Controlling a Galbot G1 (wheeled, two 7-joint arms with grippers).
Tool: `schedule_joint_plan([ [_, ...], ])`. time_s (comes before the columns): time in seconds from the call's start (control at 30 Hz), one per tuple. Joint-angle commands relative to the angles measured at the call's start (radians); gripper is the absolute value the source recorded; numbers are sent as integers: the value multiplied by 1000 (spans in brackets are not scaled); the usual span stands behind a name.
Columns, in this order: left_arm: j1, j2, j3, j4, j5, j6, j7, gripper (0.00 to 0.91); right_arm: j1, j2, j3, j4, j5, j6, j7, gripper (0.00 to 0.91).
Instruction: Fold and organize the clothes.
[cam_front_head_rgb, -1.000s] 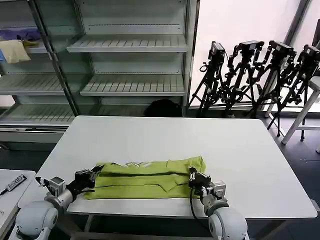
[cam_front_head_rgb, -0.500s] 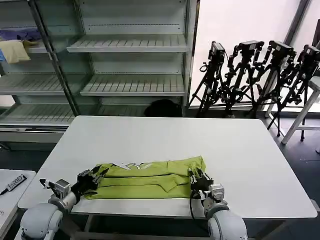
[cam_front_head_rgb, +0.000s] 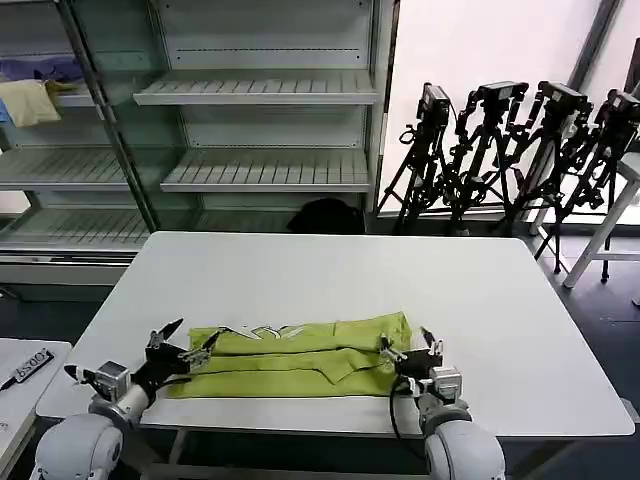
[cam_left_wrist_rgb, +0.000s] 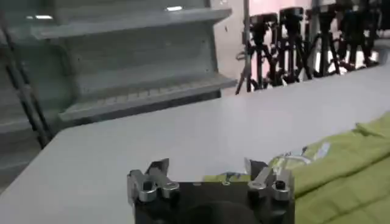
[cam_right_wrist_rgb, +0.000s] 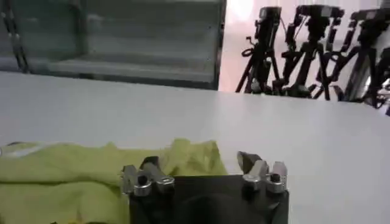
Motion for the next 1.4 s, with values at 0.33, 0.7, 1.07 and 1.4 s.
schedule_joint_plan([
  [0.33,104,-190,35,5,-78,-87,-321,907,109,-32,85,48,113,-11,14,907],
  [0.7,82,-211,60,-11,-134,-35,-355,907,89,-26,83,35,103,-1,0,907],
  [1.07,67,-214,75,10,-105,-9,-357,695,72,-17,79,27,95,12,-7,907],
  [1.4,59,-227,92,18,-97,4,-357,232,66,-24,86,31,96,12,-12,907],
])
